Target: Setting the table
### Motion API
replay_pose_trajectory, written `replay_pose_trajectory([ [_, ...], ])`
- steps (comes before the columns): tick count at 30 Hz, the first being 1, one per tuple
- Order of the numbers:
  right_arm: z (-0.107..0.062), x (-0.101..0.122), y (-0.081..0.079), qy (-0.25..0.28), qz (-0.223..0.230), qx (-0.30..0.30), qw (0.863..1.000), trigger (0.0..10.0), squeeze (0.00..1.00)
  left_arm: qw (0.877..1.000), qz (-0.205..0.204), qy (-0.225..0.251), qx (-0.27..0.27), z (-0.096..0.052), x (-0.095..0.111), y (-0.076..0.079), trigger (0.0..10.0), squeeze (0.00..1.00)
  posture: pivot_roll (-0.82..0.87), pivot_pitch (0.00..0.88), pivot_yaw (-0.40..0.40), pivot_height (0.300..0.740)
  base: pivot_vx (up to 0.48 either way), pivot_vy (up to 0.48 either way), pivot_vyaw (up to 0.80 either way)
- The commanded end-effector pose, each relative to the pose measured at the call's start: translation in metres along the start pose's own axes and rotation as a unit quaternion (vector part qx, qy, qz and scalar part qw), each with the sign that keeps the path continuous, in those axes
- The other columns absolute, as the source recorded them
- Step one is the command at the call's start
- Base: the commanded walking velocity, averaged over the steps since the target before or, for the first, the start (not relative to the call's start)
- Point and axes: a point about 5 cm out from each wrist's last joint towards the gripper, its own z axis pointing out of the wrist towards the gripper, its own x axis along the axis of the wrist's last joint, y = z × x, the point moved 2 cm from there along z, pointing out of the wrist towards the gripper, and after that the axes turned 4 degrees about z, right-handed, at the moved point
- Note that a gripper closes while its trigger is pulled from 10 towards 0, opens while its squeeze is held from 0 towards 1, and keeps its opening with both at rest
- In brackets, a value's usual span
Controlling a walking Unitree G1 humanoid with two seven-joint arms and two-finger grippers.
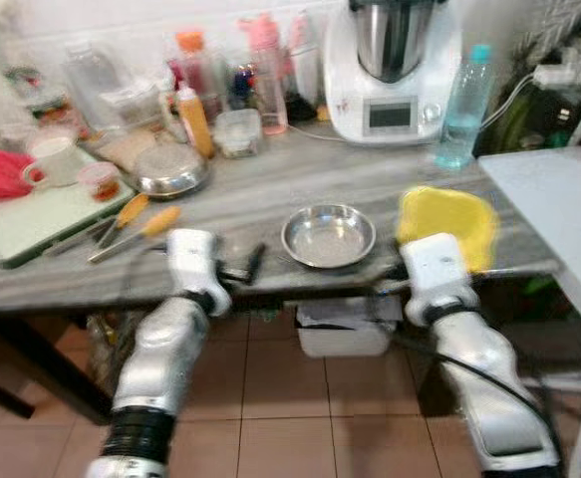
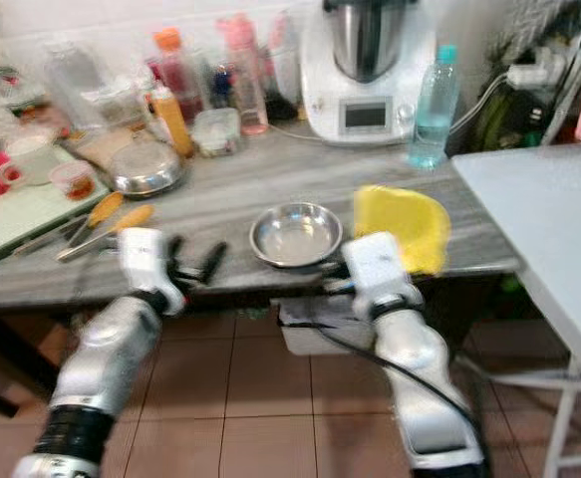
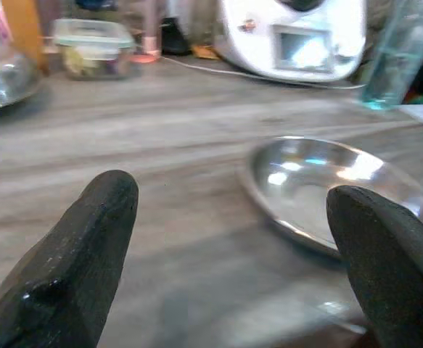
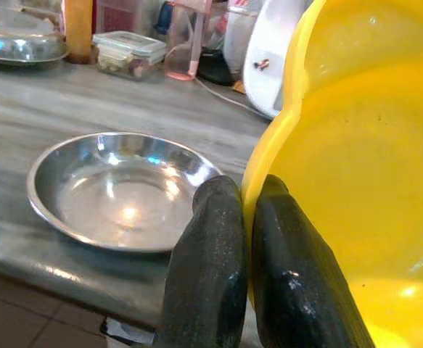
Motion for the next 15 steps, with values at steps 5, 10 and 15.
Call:
replay_pose_trajectory([
  [5, 0.0001, 0.0040, 0.0072, 0.008, -0.007, -0.011, 1.000, 10.0, 0.00, 1.000, 0.002, 0.003, -0.006, 0.0026, 0.0028, 0.0047, 10.0, 0.00, -0.12, 0.000, 0.106, 0.740, 0.405, 0.000, 0.00],
  [10, 0.0006, 0.0093, 0.0068, 0.021, -0.026, -0.004, 0.999, 10.0, 0.00, 1.000, 0.010, -0.004, -0.003, -0.0004, 0.0024, 0.0019, 10.0, 0.00, -0.10, 0.000, 0.111, 0.740, 0.369, 0.000, 0.00],
  [15, 0.0012, 0.0096, 0.0076, 0.022, -0.028, -0.003, 0.999, 10.0, 0.00, 1.000, 0.014, -0.006, 0.000, -0.0027, 0.0027, -0.0023, 10.0, 0.00, -0.10, 0.000, 0.111, 0.740, 0.300, 0.000, 0.00],
])
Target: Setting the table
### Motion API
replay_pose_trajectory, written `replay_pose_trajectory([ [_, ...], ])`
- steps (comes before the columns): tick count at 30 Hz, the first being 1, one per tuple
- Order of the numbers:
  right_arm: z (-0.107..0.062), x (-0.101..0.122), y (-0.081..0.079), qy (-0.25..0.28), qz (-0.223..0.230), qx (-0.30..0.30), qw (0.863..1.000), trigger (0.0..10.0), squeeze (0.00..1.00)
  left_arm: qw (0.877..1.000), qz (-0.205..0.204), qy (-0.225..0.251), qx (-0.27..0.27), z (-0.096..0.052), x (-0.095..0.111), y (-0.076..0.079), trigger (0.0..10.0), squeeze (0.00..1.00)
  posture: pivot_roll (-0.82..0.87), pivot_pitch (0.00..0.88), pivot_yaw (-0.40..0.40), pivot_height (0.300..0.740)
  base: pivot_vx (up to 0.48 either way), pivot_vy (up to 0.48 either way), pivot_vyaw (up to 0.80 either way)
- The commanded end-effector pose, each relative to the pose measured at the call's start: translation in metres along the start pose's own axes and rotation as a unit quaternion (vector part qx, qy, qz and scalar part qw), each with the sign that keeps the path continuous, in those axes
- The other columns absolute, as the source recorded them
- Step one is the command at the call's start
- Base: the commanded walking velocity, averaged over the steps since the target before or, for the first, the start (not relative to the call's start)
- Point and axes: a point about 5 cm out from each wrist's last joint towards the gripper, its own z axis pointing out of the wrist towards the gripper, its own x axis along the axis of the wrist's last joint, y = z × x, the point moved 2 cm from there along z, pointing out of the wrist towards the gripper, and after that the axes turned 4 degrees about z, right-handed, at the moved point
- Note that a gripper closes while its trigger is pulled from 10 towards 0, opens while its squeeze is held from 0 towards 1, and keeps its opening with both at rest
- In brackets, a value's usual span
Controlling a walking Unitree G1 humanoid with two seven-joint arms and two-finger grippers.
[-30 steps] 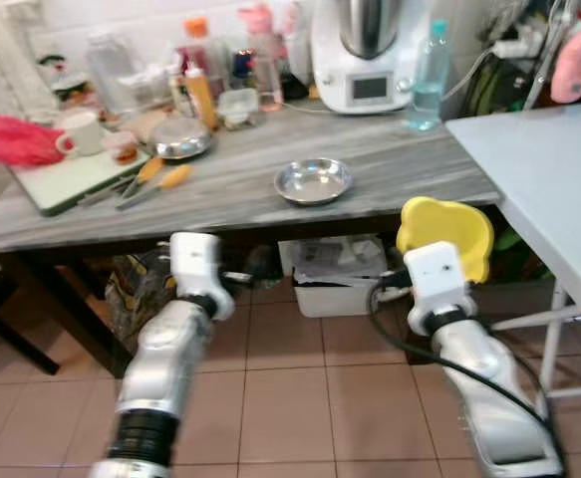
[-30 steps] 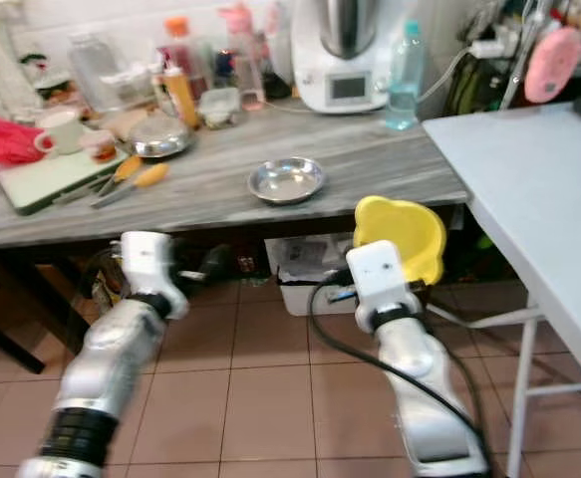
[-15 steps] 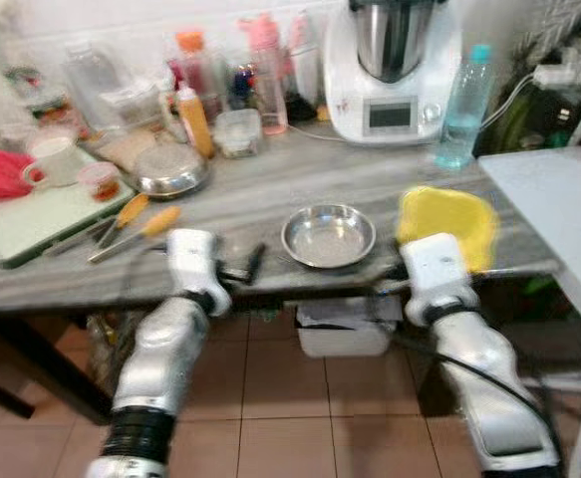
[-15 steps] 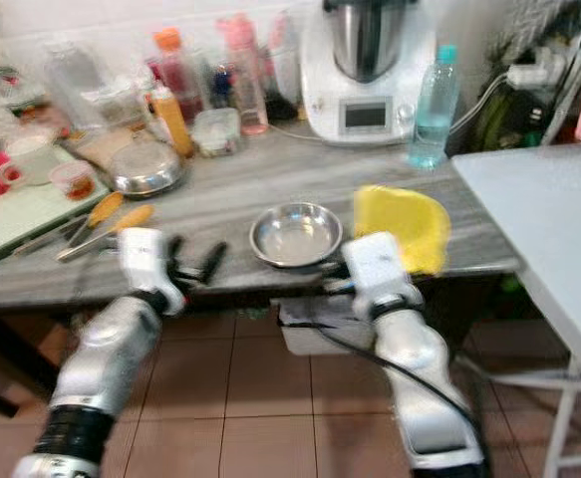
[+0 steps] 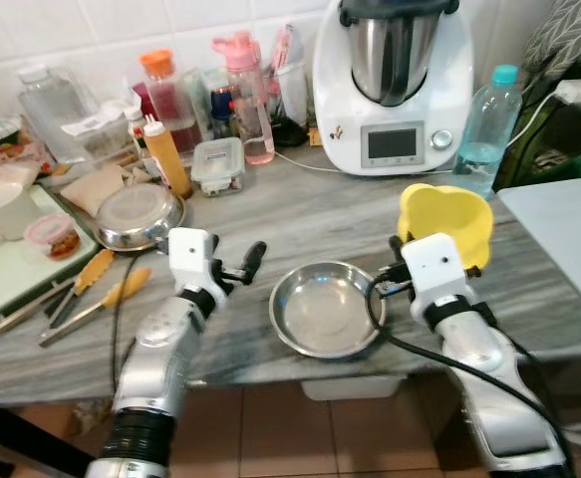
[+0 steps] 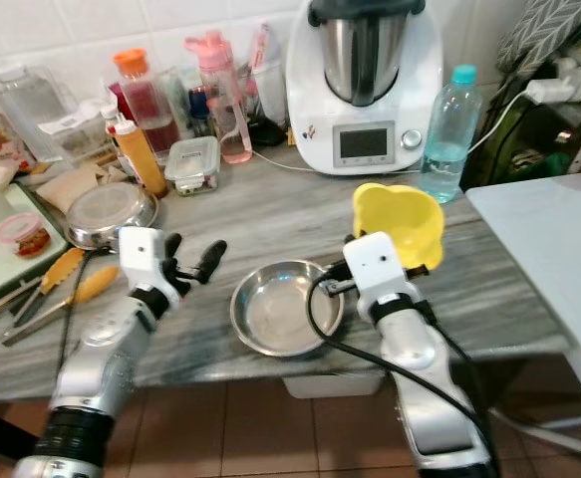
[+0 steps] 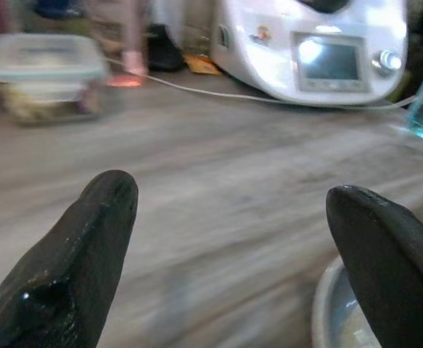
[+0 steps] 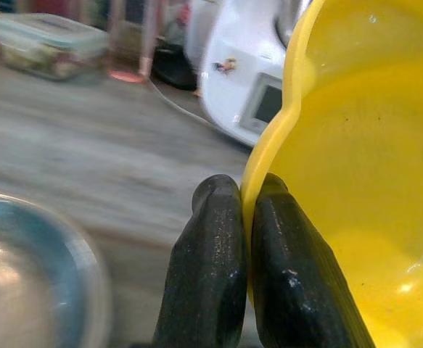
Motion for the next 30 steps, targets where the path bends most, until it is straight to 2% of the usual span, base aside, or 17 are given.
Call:
replay_pose_trajectory([
  [1, 0.003, 0.011, -0.005, 0.022, 0.003, 0.008, 1.000, 10.0, 0.00, 1.000, 0.012, 0.002, 0.022, -0.006, 0.005, -0.015, 10.0, 0.00, -0.10, 0.000, 0.112, 0.740, 0.000, 0.000, 0.00],
  [10, 0.002, 0.011, -0.005, 0.021, 0.001, 0.009, 1.000, 10.0, 0.00, 1.000, 0.016, 0.008, 0.016, -0.017, 0.005, -0.016, 10.0, 0.00, -0.10, 0.000, 0.111, 0.740, 0.000, 0.000, 0.00],
  [15, 0.001, 0.010, -0.004, 0.021, 0.001, 0.010, 1.000, 10.0, 0.00, 0.999, 0.043, 0.016, 0.012, -0.029, 0.008, -0.016, 10.0, 0.00, -0.09, 0.000, 0.110, 0.740, 0.000, 0.000, 0.00],
  [18, 0.002, 0.012, -0.005, 0.026, -0.003, 0.019, 0.999, 10.0, 0.00, 0.998, 0.063, 0.010, 0.002, -0.043, 0.008, -0.017, 10.0, 0.00, -0.09, 0.000, 0.109, 0.740, 0.000, 0.000, 0.00],
  [22, 0.005, 0.016, -0.007, 0.035, -0.009, 0.050, 0.998, 10.0, 0.00, 0.997, 0.076, -0.007, -0.016, -0.057, 0.005, -0.019, 10.0, 0.00, -0.07, 0.006, 0.107, 0.740, 0.000, 0.000, 0.00],
  [24, 0.012, 0.022, -0.013, 0.049, -0.013, 0.091, 0.995, 10.0, 0.00, 0.996, 0.078, -0.028, -0.040, -0.066, 0.001, -0.019, 10.0, 0.00, -0.07, 0.014, 0.103, 0.740, 0.000, 0.000, 0.00],
  [30, 0.024, 0.032, -0.020, 0.062, -0.019, 0.150, 0.986, 10.0, 0.00, 0.993, 0.086, -0.045, -0.070, -0.071, -0.001, -0.015, 10.0, 0.00, -0.05, 0.027, 0.093, 0.740, 0.000, 0.000, 0.00],
])
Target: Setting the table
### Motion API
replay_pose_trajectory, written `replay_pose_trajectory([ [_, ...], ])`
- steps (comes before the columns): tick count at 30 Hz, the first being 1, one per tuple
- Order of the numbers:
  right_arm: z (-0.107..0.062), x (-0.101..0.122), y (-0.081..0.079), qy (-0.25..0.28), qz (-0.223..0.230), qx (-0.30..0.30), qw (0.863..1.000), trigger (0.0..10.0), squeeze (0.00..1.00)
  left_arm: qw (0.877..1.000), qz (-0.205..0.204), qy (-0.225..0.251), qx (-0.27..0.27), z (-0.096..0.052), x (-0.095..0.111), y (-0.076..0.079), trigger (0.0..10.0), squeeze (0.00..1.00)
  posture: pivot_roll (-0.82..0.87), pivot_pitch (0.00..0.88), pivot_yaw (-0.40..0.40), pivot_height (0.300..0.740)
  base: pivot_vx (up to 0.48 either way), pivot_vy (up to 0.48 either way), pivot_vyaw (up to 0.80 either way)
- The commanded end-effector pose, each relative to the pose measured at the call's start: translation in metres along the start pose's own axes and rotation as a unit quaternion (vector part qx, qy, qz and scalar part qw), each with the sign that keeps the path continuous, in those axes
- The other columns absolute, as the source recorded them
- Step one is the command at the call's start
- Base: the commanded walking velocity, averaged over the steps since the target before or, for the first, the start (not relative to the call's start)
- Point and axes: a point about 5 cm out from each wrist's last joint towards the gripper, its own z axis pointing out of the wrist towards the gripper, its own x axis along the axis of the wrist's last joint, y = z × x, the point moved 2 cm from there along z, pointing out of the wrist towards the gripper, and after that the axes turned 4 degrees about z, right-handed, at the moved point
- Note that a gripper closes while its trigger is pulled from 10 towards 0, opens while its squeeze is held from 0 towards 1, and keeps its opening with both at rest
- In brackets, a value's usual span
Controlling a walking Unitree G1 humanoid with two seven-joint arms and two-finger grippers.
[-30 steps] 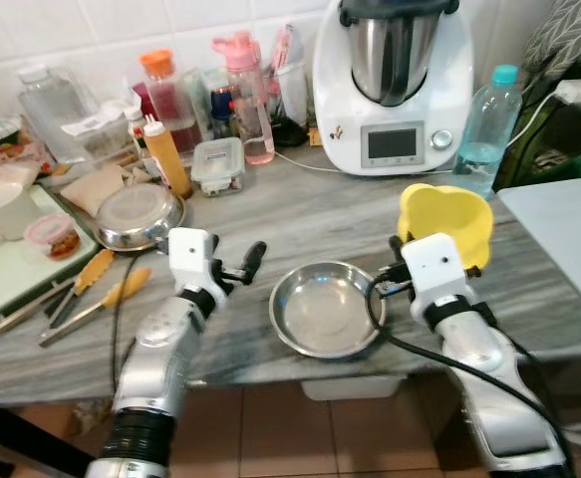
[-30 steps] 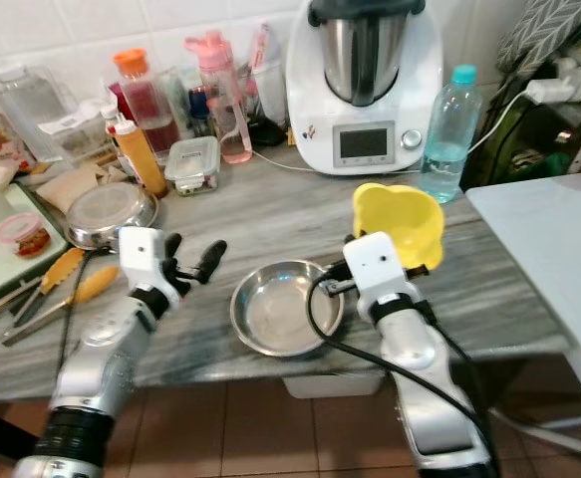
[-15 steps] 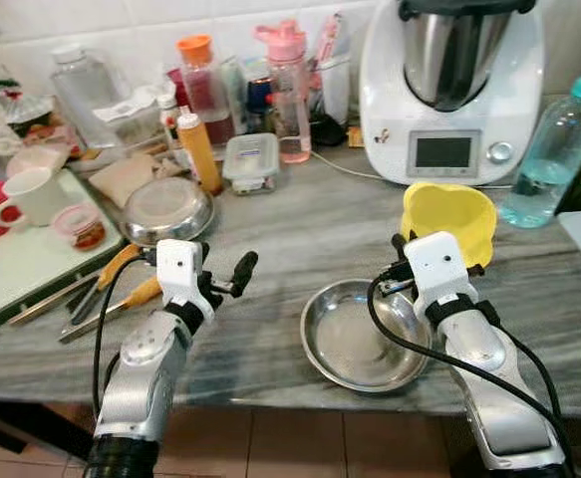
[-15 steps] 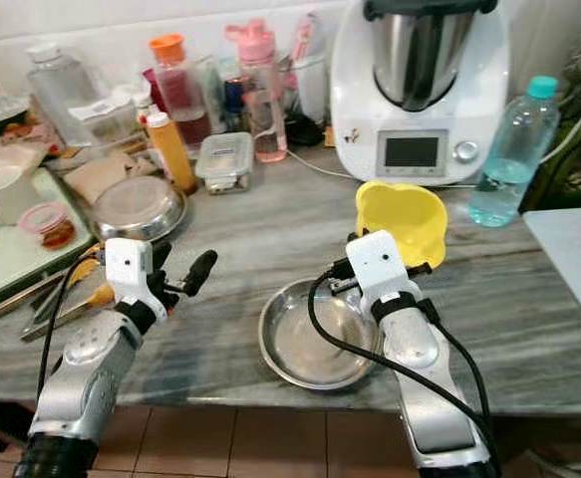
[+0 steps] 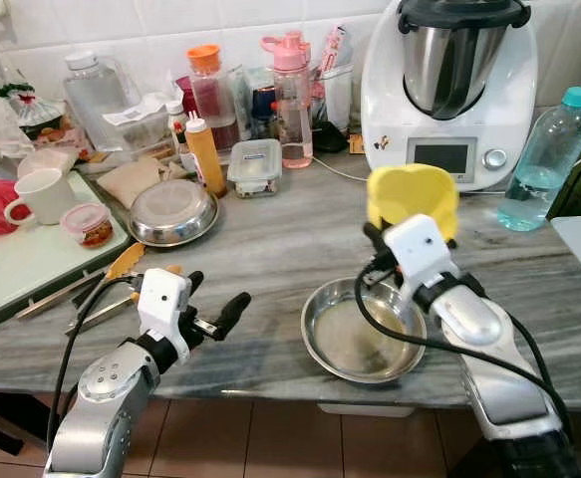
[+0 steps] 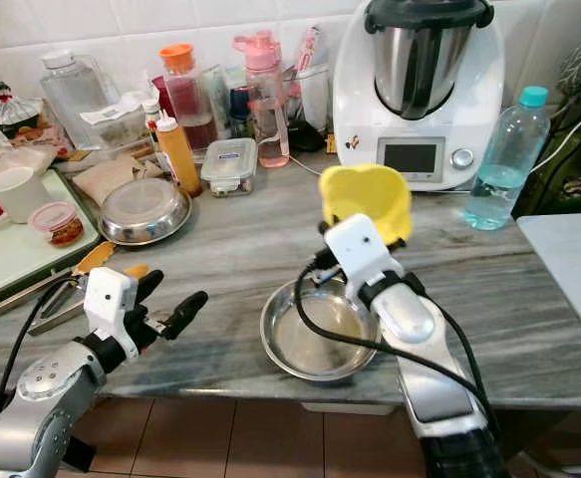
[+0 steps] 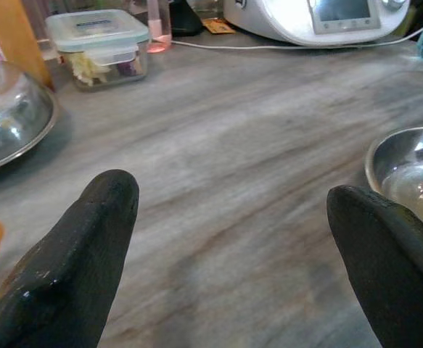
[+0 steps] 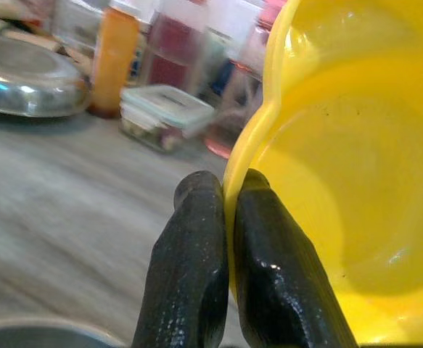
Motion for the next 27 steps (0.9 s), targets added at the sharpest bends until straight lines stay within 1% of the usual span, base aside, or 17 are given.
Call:
replay_pose_trajectory([
  [1, 0.010, 0.006, -0.006, 0.008, -0.015, 0.061, 0.998, 10.0, 0.00, 1.000, 0.007, -0.004, -0.009, -0.003, 0.005, -0.001, 10.0, 0.00, -0.05, 0.030, 0.092, 0.740, 0.000, 0.000, 0.00],
  [2, 0.015, 0.008, -0.007, 0.007, -0.016, 0.090, 0.996, 10.0, 0.00, 1.000, 0.004, -0.007, -0.012, -0.003, 0.005, 0.000, 10.0, 0.00, -0.05, 0.030, 0.092, 0.740, 0.000, 0.000, 0.00],
  [4, 0.016, 0.008, -0.007, 0.006, -0.015, 0.096, 0.995, 10.0, 0.00, 1.000, 0.003, -0.009, -0.013, -0.004, 0.005, 0.001, 10.0, 0.00, -0.05, 0.030, 0.092, 0.740, 0.000, 0.000, 0.00],
  [5, 0.018, 0.007, -0.009, 0.001, -0.015, 0.123, 0.992, 10.0, 0.00, 1.000, 0.001, -0.010, -0.016, -0.004, 0.005, 0.002, 10.0, 0.00, -0.04, 0.035, 0.088, 0.740, 0.000, 0.000, 0.00],
  [7, 0.023, 0.004, -0.011, -0.012, -0.031, 0.170, 0.985, 10.0, 0.00, 1.000, -0.004, -0.013, -0.024, -0.005, 0.004, 0.005, 10.0, 0.00, -0.04, 0.036, 0.086, 0.740, 0.000, 0.000, 0.00],
  [9, 0.025, 0.003, -0.012, -0.016, -0.036, 0.204, 0.978, 10.0, 0.00, 0.999, -0.008, -0.017, -0.031, -0.006, 0.003, 0.007, 10.0, 0.00, -0.03, 0.037, 0.083, 0.740, 0.000, 0.000, 0.00],
  [10, 0.027, 0.004, -0.016, -0.018, -0.037, 0.237, 0.971, 10.0, 0.00, 0.999, -0.012, -0.019, -0.038, -0.008, 0.002, 0.009, 10.0, 0.00, -0.03, 0.038, 0.082, 0.740, 0.000, 0.000, 0.00],
  [11, 0.027, 0.005, -0.018, -0.020, -0.036, 0.254, 0.966, 10.0, 0.00, 0.999, -0.013, -0.020, -0.041, -0.009, 0.001, 0.010, 10.0, 0.00, -0.03, 0.039, 0.082, 0.740, 0.000, 0.000, 0.00],
  [13, 0.027, 0.006, -0.023, -0.024, -0.030, 0.278, 0.960, 10.0, 0.00, 0.998, -0.018, -0.021, -0.048, -0.010, 0.001, 0.012, 10.0, 0.00, -0.03, 0.040, 0.077, 0.740, 0.000, 0.000, 0.00],
  [16, 0.029, 0.005, -0.027, -0.031, -0.044, 0.311, 0.949, 10.0, 0.00, 0.997, -0.021, -0.023, -0.071, -0.012, 0.002, 0.015, 10.0, 0.00, -0.03, 0.041, 0.073, 0.740, 0.000, 0.000, 0.00],
  [17, 0.029, 0.005, -0.028, -0.032, -0.044, 0.313, 0.948, 10.0, 0.00, 0.997, -0.021, -0.024, -0.073, -0.012, 0.002, 0.015, 10.0, 0.00, -0.03, 0.041, 0.073, 0.740, 0.000, 0.000, 0.00],
  [18, 0.029, 0.005, -0.029, -0.030, -0.049, 0.325, 0.944, 10.0, 0.00, 0.996, -0.022, -0.026, -0.079, -0.012, 0.001, 0.016, 10.0, 0.00, -0.03, 0.041, 0.072, 0.740, 0.000, 0.000, 0.00],
  [20, 0.029, 0.006, -0.033, -0.031, -0.041, 0.358, 0.932, 10.0, 0.00, 0.995, -0.021, -0.033, -0.091, -0.014, 0.000, 0.017, 10.0, 0.00, -0.02, 0.042, 0.071, 0.740, 0.000, 0.000, 0.00],
  [22, 0.030, 0.006, -0.033, -0.033, -0.040, 0.362, 0.931, 10.0, 0.00, 0.995, -0.021, -0.035, -0.093, -0.014, 0.000, 0.017, 10.0, 0.00, -0.02, 0.042, 0.071, 0.740, 0.000, 0.000, 0.00],
  [24, 0.029, 0.003, -0.034, -0.044, -0.045, 0.378, 0.923, 10.0, 0.00, 0.994, -0.023, -0.038, -0.098, -0.015, 0.000, 0.017, 10.0, 0.00, -0.02, 0.043, 0.071, 0.740, 0.000, 0.000, 0.00],
  [27, 0.029, -0.002, -0.036, -0.058, -0.037, 0.396, 0.916, 10.0, 0.00, 0.993, -0.025, -0.041, -0.106, -0.016, -0.001, 0.019, 10.0, 0.00, -0.02, 0.043, 0.071, 0.740, 0.000, 0.000, 0.00],
])
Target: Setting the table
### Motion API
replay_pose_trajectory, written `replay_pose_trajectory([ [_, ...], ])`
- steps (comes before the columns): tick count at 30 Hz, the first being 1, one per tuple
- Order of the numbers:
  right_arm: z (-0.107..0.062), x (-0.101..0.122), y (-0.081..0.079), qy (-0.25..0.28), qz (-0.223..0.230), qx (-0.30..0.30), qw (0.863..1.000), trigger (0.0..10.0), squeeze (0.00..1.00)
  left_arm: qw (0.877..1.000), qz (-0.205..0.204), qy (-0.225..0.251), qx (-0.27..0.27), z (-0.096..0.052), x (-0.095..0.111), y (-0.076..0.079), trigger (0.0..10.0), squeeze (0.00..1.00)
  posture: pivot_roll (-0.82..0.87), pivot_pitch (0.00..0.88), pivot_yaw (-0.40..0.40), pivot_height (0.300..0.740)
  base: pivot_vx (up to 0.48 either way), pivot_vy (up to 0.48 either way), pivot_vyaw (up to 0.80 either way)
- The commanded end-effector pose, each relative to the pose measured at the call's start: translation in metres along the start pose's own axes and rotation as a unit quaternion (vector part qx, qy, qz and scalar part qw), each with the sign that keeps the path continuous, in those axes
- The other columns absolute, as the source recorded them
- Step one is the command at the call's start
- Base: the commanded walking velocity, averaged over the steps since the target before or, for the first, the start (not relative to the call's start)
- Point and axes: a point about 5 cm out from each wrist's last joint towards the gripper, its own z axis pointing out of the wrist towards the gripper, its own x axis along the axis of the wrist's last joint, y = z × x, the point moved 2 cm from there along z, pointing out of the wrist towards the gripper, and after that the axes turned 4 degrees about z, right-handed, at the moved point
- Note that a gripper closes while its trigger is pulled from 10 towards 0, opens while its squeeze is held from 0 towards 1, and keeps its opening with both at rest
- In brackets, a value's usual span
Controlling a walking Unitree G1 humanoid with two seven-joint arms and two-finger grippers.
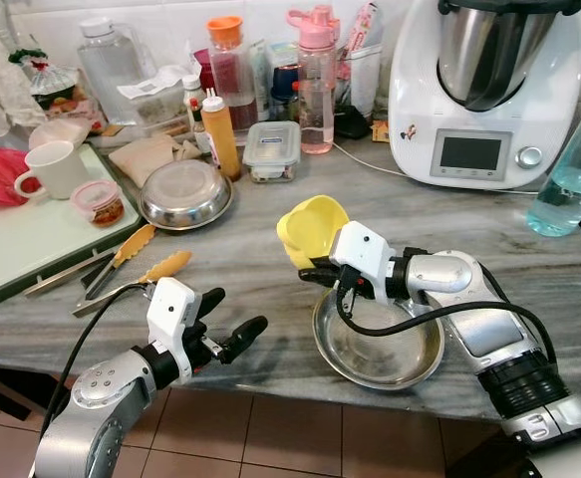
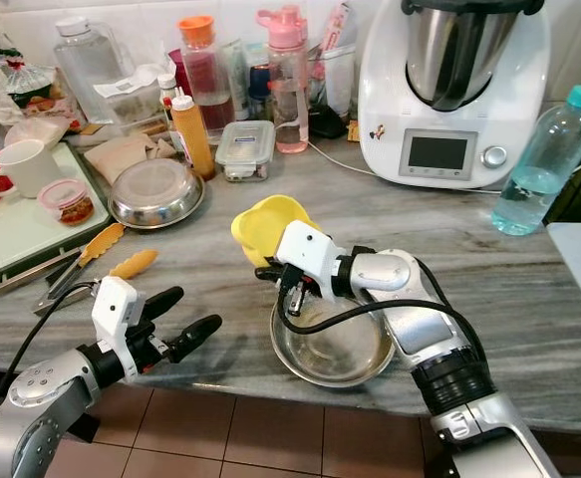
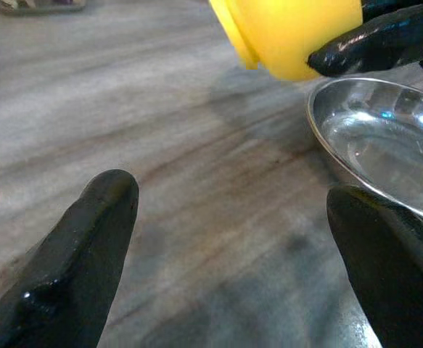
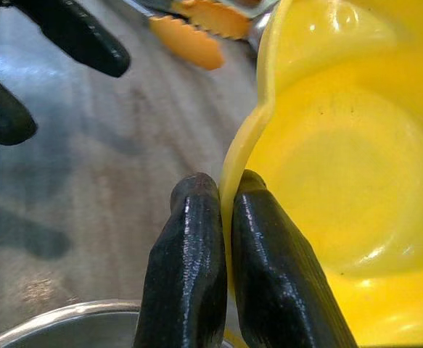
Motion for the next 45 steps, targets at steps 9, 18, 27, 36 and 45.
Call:
replay_pose_trajectory([
  [9, 0.004, -0.002, -0.008, -0.009, 0.000, 0.056, 0.998, 10.0, 0.00, 1.000, 0.001, -0.006, -0.013, -0.002, 0.000, 0.004, 10.0, 0.00, -0.02, 0.038, 0.068, 0.740, 0.000, 0.000, 0.00],
  [18, 0.011, -0.009, -0.012, -0.021, 0.016, 0.054, 0.998, 10.0, 0.00, 1.000, -0.003, -0.010, -0.019, 0.000, -0.001, 0.008, 10.0, 0.00, -0.02, 0.031, 0.068, 0.740, 0.000, 0.000, 0.00],
  [27, 0.013, -0.015, -0.014, -0.038, 0.013, 0.062, 0.997, 10.0, 0.63, 1.000, -0.004, -0.013, -0.021, 0.000, -0.001, 0.010, 10.0, 0.00, -0.02, 0.032, 0.067, 0.740, 0.000, 0.000, 0.00],
  [36, 0.012, -0.015, -0.012, -0.040, 0.005, 0.053, 0.998, 10.0, 1.00, 1.000, -0.005, -0.018, -0.021, 0.001, -0.001, 0.011, 10.0, 0.00, -0.01, 0.032, 0.068, 0.740, 0.000, 0.000, 0.00],
  [45, 0.011, -0.008, 0.001, -0.021, -0.005, 0.009, 1.000, 10.0, 1.00, 1.000, -0.005, -0.021, -0.021, 0.001, -0.001, 0.011, 10.0, 0.00, -0.01, 0.032, 0.074, 0.740, 0.000, 0.000, 0.00],
])
